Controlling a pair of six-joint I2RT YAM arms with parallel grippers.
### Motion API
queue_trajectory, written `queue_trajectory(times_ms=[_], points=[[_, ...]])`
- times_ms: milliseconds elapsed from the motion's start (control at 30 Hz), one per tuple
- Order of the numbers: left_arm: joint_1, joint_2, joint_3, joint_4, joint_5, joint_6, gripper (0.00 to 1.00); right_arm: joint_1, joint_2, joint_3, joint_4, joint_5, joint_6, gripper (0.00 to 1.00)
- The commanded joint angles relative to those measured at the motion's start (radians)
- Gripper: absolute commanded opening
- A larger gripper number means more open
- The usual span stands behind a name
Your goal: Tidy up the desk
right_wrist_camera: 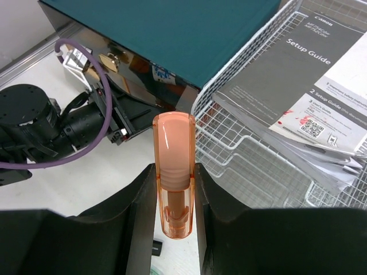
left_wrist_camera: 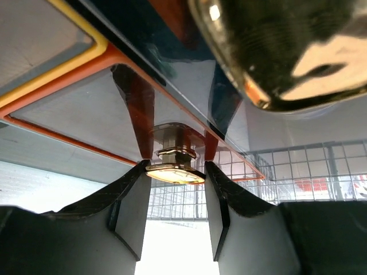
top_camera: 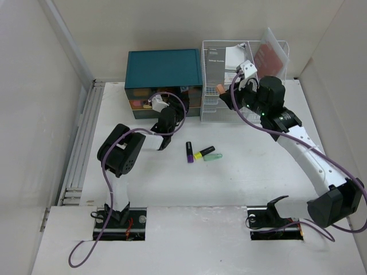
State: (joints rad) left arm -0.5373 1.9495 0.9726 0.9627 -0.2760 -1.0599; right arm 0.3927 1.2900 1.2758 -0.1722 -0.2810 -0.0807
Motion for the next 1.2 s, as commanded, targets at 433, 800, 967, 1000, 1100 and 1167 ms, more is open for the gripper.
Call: queue_trajectory(times_ms=[433, 800, 967, 1000, 1100, 1167], points=[[-0.018, -0.196, -0.359, 0.266, -0.034, -0.015, 0.20, 0.052, 0.232, 0.114, -0.125, -0.397, -0.198, 0.00], [-0.047, -0.205, -0.426, 0.300, -0.005, -0.003, 0.20, 0.166, 0.526, 0.408, -0.167, -0.242, -0.272, 0.00], [-0.047, -0.187, -0.436, 0.329, 0.004, -0.003, 0.20, 0.175, 0.630, 0.529, -0.203, -0.152, -0.304, 0.00], [-0.047, -0.187, -0.436, 0.329, 0.004, -0.003, 0.20, 0.175, 0.649, 0.546, -0.214, -0.141, -0.304, 0.00], [-0.047, -0.187, -0.445, 0.347, 0.014, -0.012, 0.20, 0.175, 0.718, 0.594, -0.236, -0.107, -0.343, 0.00], [-0.047, -0.187, -0.445, 0.347, 0.014, -0.012, 0.20, 0.184, 0.741, 0.605, -0.236, -0.078, -0.353, 0.00]])
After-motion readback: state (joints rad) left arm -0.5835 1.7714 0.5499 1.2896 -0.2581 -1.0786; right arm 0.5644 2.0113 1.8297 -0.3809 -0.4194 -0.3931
